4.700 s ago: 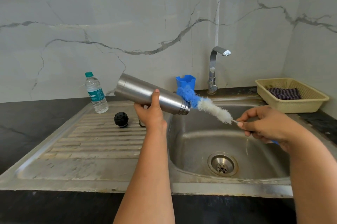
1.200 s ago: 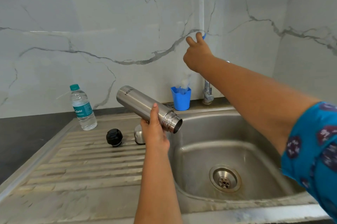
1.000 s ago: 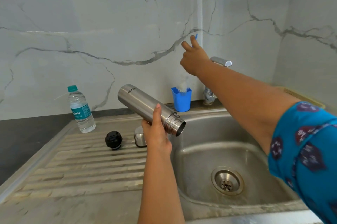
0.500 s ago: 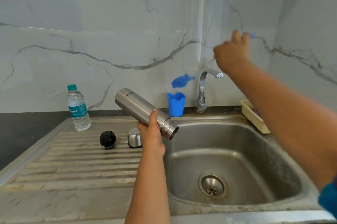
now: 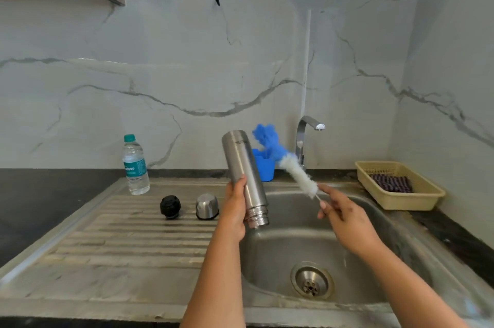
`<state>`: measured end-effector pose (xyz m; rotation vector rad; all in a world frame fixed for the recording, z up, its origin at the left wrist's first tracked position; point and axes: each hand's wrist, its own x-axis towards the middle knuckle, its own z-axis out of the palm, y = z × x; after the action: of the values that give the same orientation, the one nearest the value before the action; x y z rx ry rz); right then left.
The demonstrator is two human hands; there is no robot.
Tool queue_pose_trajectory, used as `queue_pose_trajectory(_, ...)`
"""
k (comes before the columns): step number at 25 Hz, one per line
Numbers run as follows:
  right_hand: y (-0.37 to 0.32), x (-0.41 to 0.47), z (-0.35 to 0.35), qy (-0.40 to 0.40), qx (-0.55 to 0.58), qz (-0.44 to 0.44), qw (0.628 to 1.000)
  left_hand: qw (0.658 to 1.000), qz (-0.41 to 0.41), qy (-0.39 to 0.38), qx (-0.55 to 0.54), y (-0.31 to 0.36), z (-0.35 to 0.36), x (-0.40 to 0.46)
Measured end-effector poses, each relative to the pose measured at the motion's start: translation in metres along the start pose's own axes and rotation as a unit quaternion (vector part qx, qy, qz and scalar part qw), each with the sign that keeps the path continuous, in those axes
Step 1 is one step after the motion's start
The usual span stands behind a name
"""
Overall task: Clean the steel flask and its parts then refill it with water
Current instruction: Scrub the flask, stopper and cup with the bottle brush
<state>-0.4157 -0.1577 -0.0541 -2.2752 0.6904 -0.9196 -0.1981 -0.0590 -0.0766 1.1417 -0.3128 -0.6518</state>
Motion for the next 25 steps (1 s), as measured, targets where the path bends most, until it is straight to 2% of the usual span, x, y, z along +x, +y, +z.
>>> queue_pose_trajectory(4, 0.001, 0.004, 0.016, -0.046, -0.022, -0.031, 0.998, 0.999, 0.006, -0.011, 0.039, 0.002, 0.006, 0.000)
queue_pose_trajectory(8, 0.008, -0.025, -0.013, -0.148, -0.050, -0.030, 0.987, 0.999, -0.011, 0.012, -0.048, 0.004, -0.003, 0.009)
queue_pose_trajectory(10, 0.000, -0.023, -0.023, -0.172, -0.068, -0.024, 0.982, 0.998, -0.011, 0.011, -0.067, 0.007, -0.006, 0.012)
queue_pose_trajectory(13, -0.018, 0.008, -0.011, -0.117, -0.078, -0.025, 0.990, 1.000, -0.027, -0.008, -0.011, 0.005, 0.000, 0.007)
queue_pose_trajectory(15, -0.027, 0.025, -0.002, -0.087, -0.042, -0.019, 0.995, 0.999, -0.031, -0.037, 0.011, 0.002, 0.006, 0.005)
queue_pose_trajectory(17, -0.031, 0.020, 0.000, -0.106, -0.023, -0.016, 0.994, 0.999, -0.024, -0.038, -0.005, 0.002, 0.004, 0.007)
queue_pose_trajectory(19, -0.026, -0.014, -0.001, -0.151, -0.017, -0.030, 0.988, 0.999, -0.005, -0.033, -0.037, 0.002, -0.001, 0.011)
queue_pose_trajectory(21, -0.022, -0.051, -0.006, -0.161, -0.001, -0.014, 0.987, 0.998, 0.004, -0.040, -0.053, 0.002, -0.005, 0.015)
queue_pose_trajectory(25, -0.022, -0.030, -0.004, -0.069, -0.011, 0.027, 0.997, 0.998, -0.014, -0.065, 0.009, -0.007, 0.011, 0.009)
